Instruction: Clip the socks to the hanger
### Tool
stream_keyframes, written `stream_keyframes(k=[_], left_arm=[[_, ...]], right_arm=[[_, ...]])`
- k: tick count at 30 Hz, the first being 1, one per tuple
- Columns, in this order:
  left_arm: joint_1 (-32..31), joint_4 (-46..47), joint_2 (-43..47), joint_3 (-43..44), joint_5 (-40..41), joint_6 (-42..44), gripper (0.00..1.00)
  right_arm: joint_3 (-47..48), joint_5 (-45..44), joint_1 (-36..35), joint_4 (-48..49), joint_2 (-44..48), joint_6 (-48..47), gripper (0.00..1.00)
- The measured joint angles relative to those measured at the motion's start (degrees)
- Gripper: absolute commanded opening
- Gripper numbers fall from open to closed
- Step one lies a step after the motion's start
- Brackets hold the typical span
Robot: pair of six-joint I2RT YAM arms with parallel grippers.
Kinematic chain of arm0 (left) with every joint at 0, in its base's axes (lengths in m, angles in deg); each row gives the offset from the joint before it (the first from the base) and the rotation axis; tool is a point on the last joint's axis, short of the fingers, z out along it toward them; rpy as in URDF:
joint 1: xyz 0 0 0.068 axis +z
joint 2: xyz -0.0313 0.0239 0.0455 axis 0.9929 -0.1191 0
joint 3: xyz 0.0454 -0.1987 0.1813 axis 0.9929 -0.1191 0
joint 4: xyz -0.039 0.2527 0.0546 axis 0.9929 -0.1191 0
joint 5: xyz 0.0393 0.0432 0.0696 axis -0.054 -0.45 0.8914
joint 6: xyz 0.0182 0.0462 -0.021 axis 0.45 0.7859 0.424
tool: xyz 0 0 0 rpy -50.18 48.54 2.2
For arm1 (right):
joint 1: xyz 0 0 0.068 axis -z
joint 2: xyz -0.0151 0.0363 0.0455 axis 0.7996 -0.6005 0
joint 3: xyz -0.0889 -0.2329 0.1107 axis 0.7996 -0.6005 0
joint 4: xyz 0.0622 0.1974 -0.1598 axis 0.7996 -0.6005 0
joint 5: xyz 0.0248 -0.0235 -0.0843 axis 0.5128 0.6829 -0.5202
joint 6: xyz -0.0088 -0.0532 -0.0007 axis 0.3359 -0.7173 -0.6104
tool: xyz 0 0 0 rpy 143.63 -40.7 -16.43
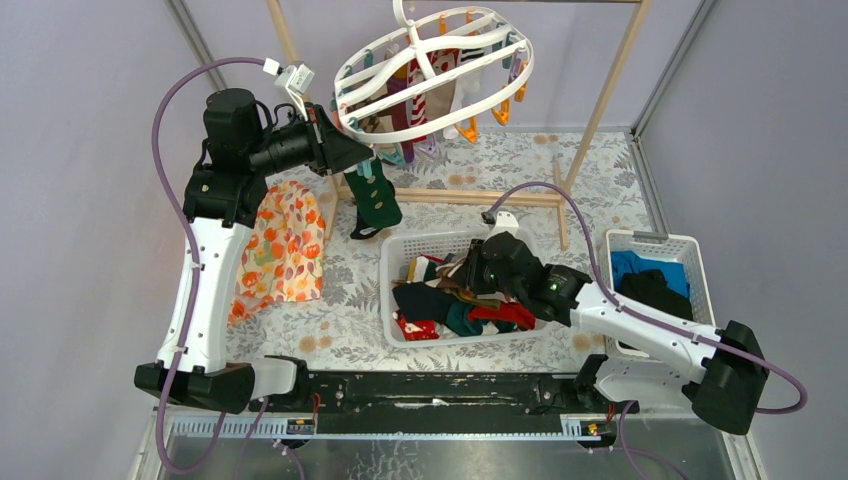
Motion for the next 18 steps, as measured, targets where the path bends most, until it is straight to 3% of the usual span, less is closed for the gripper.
stream_keyframes(k=[5,18], left_arm=[[0.0,-0.09,0.0,0.11,-0.15,0.0,0.02],[0.0,-0.57,0.0,1.05,-0.26,0.0,0.02]], right_arm=[[1.9,-1.09,0.0,-0.44,-0.02,-2.6,0.03],[19.12,-5.64,0.04,-5.18,10.43,-22.86,0.0]])
